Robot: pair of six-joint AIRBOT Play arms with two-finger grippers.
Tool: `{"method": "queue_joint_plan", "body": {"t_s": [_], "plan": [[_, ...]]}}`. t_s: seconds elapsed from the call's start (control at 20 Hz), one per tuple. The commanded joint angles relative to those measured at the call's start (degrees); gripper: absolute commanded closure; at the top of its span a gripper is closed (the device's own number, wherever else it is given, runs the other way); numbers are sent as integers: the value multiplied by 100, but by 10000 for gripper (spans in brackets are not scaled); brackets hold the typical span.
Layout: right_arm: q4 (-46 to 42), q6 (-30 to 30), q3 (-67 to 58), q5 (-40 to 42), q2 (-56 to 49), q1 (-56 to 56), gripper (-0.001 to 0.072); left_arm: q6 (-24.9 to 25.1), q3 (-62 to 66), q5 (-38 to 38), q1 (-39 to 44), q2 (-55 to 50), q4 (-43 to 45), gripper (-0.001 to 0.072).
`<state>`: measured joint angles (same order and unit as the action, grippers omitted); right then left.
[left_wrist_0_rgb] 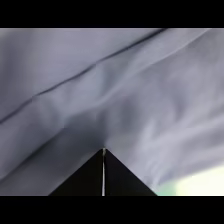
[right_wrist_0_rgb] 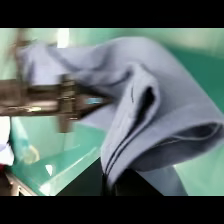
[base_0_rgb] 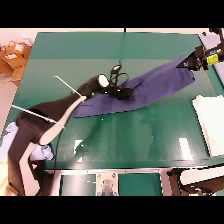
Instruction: Fold the shirts.
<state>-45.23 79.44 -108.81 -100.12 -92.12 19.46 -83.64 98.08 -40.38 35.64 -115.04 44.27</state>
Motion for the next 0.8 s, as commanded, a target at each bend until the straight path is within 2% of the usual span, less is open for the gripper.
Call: {"method": "queue_joint_plan", "body": {"t_s": [0.0, 0.25, 0.4, 0.5, 0.65, 0.75], "plan": [[133, 286, -28, -186, 348, -254, 697, 111, 636, 411, 389, -599, -584, 687], [122, 293, -22, -192, 315, -452, 697, 81, 1217, -754, 286, -942, -675, 686], [129, 310, 31, -133, 258, -518, 696, 164, 1777, -2302, -107, -892, -577, 687], [136, 310, 122, 52, 258, -688, 696, 83, 1971, -3023, -470, -584, 151, 687], [133, 433, 302, 391, 256, -1220, 696, -256, 1969, -3818, -1084, 258, 1816, 687], [131, 546, 522, 750, 256, -1762, 696, -289, 1969, -4336, -1512, 824, 2323, 687]]}}
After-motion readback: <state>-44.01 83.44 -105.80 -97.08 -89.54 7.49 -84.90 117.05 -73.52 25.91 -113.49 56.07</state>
